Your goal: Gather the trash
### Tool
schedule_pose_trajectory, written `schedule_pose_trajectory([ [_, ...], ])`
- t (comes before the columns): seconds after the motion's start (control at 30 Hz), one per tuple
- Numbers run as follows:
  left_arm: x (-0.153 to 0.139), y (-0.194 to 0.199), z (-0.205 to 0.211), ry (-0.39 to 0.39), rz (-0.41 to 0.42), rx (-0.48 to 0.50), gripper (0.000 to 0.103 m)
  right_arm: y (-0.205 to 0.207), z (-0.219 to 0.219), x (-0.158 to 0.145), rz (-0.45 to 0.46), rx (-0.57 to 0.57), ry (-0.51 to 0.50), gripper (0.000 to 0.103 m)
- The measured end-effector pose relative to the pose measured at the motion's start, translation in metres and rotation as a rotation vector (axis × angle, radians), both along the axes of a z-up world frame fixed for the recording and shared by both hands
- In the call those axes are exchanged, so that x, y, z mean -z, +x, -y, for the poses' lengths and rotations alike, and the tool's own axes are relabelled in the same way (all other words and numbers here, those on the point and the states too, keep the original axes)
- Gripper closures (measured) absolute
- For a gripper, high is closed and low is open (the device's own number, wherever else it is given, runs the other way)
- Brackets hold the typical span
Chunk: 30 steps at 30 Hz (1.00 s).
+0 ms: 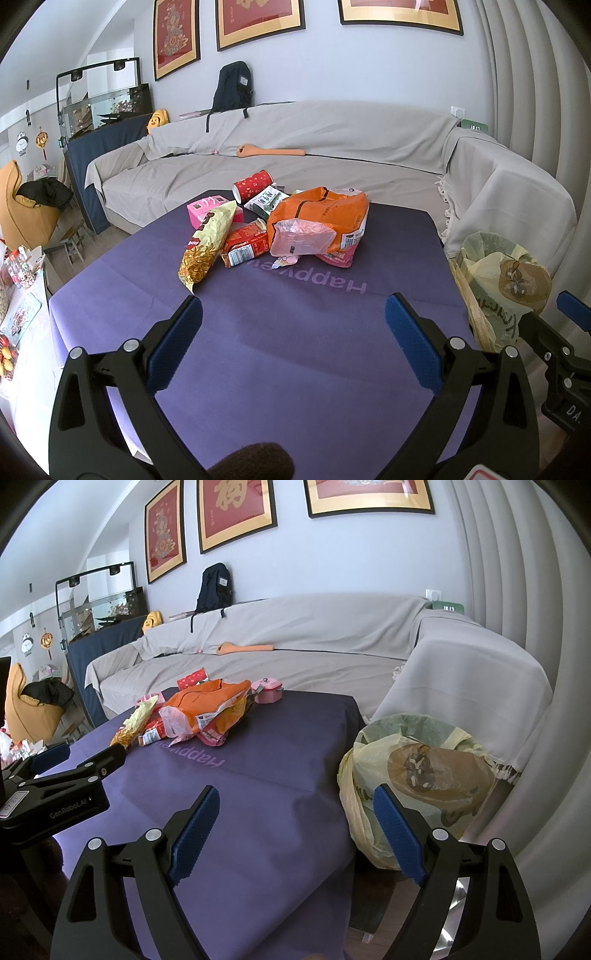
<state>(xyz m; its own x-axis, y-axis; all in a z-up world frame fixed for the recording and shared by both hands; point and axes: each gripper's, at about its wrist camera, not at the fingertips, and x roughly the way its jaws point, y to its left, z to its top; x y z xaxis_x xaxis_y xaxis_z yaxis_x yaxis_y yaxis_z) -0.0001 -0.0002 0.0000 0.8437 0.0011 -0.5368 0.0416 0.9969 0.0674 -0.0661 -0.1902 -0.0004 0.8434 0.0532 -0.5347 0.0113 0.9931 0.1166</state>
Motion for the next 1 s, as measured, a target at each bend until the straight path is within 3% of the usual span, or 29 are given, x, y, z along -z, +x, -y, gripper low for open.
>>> schedule_pose_trajectory([
  [1.0, -0.0001, -0.0001, -0.0002, -0.001, 0.002, 0.000, 0.009, -0.0006, 0.0004, -0.0001, -0.001, 0.000, 0.001, 0.021],
])
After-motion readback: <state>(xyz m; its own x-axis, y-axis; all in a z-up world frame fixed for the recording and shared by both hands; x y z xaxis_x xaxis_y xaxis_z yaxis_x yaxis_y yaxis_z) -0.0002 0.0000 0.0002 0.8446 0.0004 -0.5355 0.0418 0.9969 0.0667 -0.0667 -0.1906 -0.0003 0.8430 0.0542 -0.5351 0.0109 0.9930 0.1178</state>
